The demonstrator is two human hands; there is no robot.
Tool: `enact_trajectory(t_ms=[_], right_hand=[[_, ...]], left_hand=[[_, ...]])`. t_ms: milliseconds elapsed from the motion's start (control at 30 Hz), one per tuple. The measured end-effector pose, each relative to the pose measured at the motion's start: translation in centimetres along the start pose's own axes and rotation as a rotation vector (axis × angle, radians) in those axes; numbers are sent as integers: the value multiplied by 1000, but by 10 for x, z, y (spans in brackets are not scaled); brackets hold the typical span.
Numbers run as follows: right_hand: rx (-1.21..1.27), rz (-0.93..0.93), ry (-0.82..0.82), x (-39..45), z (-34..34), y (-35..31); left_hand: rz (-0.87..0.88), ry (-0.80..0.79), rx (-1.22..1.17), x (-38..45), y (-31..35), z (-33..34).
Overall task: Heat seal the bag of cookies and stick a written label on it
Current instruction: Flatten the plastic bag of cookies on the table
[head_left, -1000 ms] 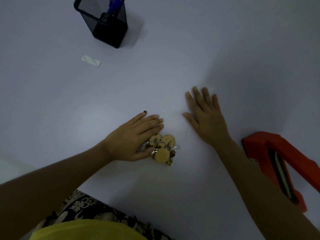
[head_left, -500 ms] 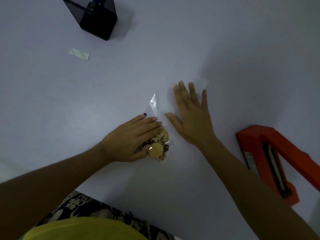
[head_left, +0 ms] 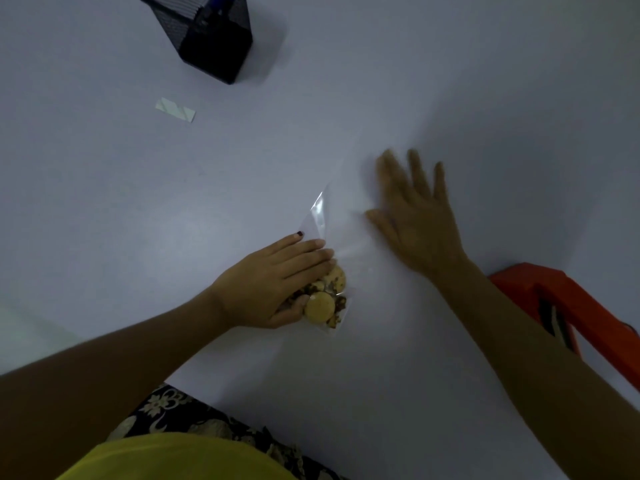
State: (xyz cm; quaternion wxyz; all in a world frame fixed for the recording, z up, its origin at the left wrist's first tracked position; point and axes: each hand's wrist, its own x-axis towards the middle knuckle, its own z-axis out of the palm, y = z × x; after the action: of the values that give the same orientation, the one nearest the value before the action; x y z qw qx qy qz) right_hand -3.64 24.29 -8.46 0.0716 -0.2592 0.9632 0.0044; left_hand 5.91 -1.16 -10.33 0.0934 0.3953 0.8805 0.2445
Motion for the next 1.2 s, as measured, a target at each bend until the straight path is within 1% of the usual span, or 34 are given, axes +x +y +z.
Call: enact_trajectory(t_ms=[67, 100, 167, 233, 333, 367, 400, 433, 467, 567, 600, 667, 733, 867, 900, 967, 1033, 1133, 1200], right_hand=[[-40, -195, -48, -6, 4, -13], [-62, -261, -75, -7, 6, -12], [-101, -296, -99, -3, 7, 0], [-103, -207, -108, 5, 7, 20], [-54, 38, -108, 14, 2, 48], [-38, 92, -97, 17, 0, 50], [-32, 99, -78, 19, -3, 46], [-38, 54, -51, 21, -5, 38], [-47, -31, -31, 22, -7, 25], [-52, -377, -62, 17, -4, -18], [-45, -450, -93, 17, -2, -26], [-50, -506, -135, 23, 0, -25], [-91, -468, -148, 35, 0, -12], [-107, -178, -147, 56, -4, 21], [-96, -140, -140, 57, -5, 23], [-88, -133, -81, 52, -5, 15], [-75, -170, -40, 36, -2, -3], [-29, -271, -58, 2, 7, -28], [-51, -256, -80, -7, 13, -24]], left_hand=[[0, 7, -1, 0, 0, 0], [-1, 12, -5, 0, 0, 0], [-1, 17, -6, 0, -1, 0], [1, 17, -4, 0, -1, 0], [5, 19, -7, -1, -1, 1], [5, 20, -4, -1, -1, 1], [7, 20, -1, -1, -1, 2], [8, 22, 1, -1, -1, 1], [10, 24, 3, -1, -1, 1], [9, 30, 7, -1, -1, 1], [7, 31, 7, -1, -1, 1], [6, 33, 9, -1, -1, 1], [7, 37, 4, -1, -1, 3], [9, 51, -6, -1, -1, 3], [9, 53, -9, -1, -1, 3], [7, 53, -15, -1, -1, 3], [4, 52, -13, -1, -1, 4], [4, 52, 1, -2, -1, 4], [6, 56, 7, -2, -1, 4]])
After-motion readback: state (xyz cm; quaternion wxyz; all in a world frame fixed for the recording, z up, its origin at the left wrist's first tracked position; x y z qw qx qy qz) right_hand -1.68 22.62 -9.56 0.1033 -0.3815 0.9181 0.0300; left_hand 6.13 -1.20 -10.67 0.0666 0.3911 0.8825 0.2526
